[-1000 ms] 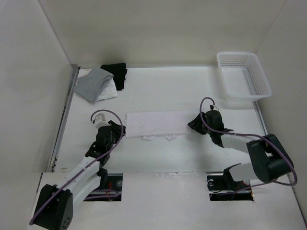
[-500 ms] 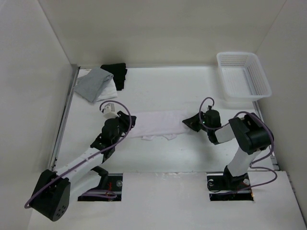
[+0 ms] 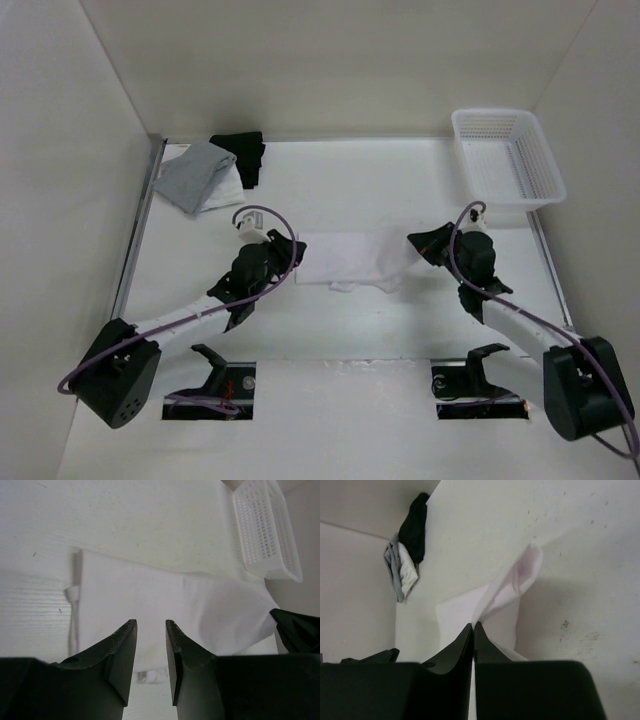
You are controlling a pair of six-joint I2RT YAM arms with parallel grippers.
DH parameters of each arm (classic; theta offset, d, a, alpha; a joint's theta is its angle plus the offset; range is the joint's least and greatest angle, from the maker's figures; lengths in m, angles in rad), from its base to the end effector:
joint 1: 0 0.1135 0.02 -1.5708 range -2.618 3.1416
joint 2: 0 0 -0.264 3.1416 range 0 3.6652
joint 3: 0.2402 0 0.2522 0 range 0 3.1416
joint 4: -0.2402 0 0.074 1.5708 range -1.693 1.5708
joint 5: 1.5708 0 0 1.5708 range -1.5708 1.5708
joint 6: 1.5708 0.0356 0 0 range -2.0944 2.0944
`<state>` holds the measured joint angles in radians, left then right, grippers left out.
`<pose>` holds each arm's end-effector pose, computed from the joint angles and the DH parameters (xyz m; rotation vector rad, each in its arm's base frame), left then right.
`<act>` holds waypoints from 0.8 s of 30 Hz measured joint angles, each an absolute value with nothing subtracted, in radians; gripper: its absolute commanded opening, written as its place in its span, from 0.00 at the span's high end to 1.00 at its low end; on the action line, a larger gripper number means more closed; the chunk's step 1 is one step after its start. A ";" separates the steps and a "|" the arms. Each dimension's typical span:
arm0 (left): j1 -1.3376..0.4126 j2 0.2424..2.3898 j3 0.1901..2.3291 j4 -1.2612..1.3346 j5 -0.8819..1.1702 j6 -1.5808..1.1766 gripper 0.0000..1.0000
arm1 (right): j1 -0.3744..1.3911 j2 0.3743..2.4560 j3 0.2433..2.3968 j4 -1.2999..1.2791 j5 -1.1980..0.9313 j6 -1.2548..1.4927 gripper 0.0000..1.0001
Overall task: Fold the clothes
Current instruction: Fold the tank top
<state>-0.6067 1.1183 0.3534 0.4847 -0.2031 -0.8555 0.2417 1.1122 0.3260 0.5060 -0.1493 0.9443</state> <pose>0.1910 -0.1238 0.1945 -0.3849 1.8894 -0.8205 0.2158 0.0587 0.1891 0.5701 1.8759 0.9449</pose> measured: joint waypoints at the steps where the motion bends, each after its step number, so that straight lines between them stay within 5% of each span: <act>1: -0.611 1.126 0.356 0.492 -0.203 -0.858 0.72 | 0.247 1.068 0.344 0.449 -0.126 0.916 0.96; 8: -0.607 1.122 0.359 0.520 -0.202 -0.870 0.72 | 0.435 1.034 0.570 0.163 0.024 0.771 0.96; 19: -0.541 1.004 0.325 0.543 -0.191 -0.877 0.71 | 0.751 1.462 0.990 -0.022 0.171 0.701 0.93; 21: -0.519 0.986 0.307 0.542 -0.181 -0.881 0.71 | 0.786 1.567 1.066 -0.047 0.184 0.705 0.87; 24: -0.481 0.957 0.285 0.539 -0.167 -0.887 0.70 | 0.833 1.728 1.184 -0.068 0.200 0.727 0.64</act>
<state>-0.4812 0.9569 0.2852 0.5392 -0.1673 -0.8871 0.8330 1.7275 1.1843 -0.0681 0.1997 0.7273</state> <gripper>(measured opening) 0.295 0.245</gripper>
